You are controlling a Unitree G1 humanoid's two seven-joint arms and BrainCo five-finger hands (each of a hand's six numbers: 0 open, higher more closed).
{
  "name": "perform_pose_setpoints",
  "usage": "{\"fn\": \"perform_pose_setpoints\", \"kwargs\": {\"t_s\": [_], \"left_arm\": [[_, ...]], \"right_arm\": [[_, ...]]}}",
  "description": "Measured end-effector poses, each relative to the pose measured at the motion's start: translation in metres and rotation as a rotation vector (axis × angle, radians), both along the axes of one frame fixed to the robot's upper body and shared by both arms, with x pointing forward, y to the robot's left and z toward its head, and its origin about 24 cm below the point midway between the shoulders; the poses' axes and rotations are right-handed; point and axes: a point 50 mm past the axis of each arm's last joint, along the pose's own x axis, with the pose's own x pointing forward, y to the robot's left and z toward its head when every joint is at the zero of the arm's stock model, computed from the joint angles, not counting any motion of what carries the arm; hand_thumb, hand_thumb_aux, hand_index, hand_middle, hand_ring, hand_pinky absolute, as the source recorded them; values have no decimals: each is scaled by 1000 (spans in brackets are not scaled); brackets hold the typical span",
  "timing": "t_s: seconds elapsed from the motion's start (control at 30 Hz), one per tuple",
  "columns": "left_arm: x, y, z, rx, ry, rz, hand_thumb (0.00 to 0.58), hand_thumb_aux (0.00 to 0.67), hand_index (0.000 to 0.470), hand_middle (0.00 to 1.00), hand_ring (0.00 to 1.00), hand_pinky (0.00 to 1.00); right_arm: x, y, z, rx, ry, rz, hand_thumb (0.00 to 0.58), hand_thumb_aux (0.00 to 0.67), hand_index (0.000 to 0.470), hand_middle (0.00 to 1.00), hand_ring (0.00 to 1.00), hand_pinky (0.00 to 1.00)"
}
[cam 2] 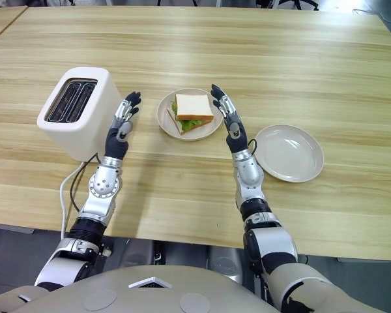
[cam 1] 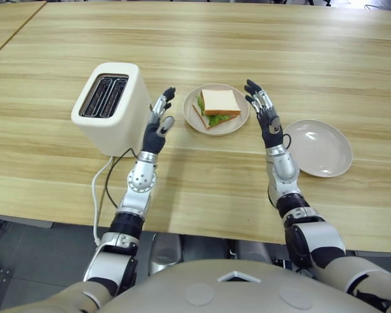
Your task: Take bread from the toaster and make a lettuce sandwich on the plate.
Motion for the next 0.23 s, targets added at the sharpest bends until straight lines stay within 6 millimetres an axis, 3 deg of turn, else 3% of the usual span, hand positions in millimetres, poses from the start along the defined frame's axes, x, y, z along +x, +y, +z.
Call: {"fn": "perform_pose_setpoints", "kwargs": {"t_s": [0.23], "left_arm": [[-1, -2, 0, -24, 0, -18, 0, 0, 0, 0, 0, 0]], "right_arm": [[-1, -7, 4, 30, -40, -74, 0, 0, 0, 0, 0, 0]]}}
